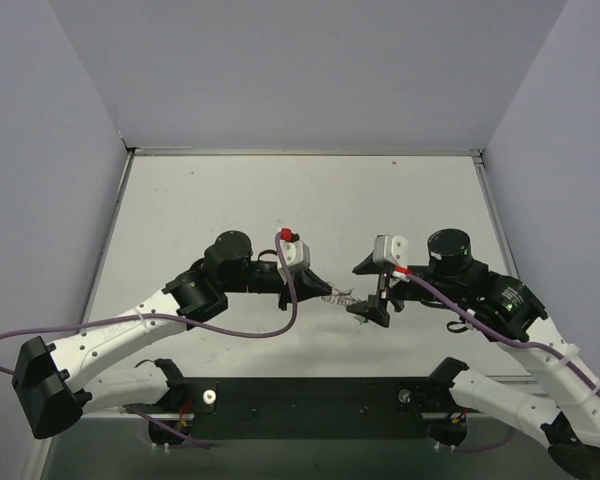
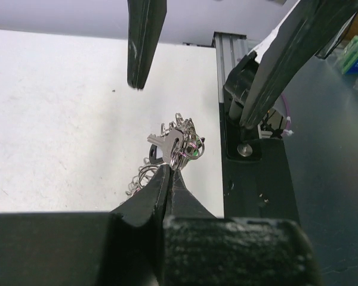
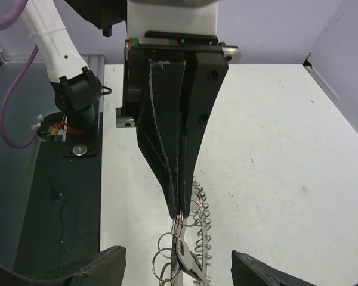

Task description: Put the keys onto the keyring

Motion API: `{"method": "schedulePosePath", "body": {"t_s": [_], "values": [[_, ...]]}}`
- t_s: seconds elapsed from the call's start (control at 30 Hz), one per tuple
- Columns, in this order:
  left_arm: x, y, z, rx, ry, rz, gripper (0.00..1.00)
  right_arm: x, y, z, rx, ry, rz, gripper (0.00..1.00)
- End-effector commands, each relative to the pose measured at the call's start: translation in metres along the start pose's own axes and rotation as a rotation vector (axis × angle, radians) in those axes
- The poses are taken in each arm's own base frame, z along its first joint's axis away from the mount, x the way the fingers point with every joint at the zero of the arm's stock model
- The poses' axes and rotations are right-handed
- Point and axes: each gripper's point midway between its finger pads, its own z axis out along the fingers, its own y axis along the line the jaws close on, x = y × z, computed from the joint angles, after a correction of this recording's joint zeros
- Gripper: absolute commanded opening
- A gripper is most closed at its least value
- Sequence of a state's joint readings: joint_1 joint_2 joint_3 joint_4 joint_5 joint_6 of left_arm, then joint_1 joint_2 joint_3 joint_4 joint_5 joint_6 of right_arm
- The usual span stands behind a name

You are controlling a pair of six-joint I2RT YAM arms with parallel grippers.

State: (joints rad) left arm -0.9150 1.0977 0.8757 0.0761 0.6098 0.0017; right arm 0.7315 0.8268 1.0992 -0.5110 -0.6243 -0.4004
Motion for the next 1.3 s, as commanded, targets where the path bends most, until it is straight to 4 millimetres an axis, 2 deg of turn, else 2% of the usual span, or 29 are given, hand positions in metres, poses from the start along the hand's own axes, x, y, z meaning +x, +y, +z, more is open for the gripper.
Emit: {"method": "schedulePosePath", "body": {"t_s": [0.0, 0.1, 0.23, 0.43, 0.9, 1.27], "values": [[-0.055, -0.004, -0.007, 0.006, -0.195, 0.088, 0.00, 0.000, -0.004, 0.005, 0.011, -0.018, 0.012, 0.69], [-0.060, -0.009, -0.007, 0.029, -0.218, 0.086, 0.00, -0.001, -0.004, 0.007, 0.003, -0.022, 0.012, 0.63], [-0.067, -0.010, -0.008, 0.034, -0.247, 0.087, 0.00, -0.003, -0.001, 0.009, -0.022, -0.029, 0.012, 0.36], [-0.078, -0.012, -0.012, 0.034, -0.316, 0.081, 0.00, 0.000, 0.001, 0.012, -0.035, -0.027, 0.016, 0.19], [-0.099, -0.014, -0.017, 0.058, -0.500, 0.024, 0.00, 0.001, 0.003, 0.014, -0.059, -0.027, 0.011, 0.16], [-0.102, -0.011, -0.017, 0.062, -0.578, -0.010, 0.00, -0.001, 0.006, 0.018, -0.088, -0.033, 0.012, 0.18]]}}
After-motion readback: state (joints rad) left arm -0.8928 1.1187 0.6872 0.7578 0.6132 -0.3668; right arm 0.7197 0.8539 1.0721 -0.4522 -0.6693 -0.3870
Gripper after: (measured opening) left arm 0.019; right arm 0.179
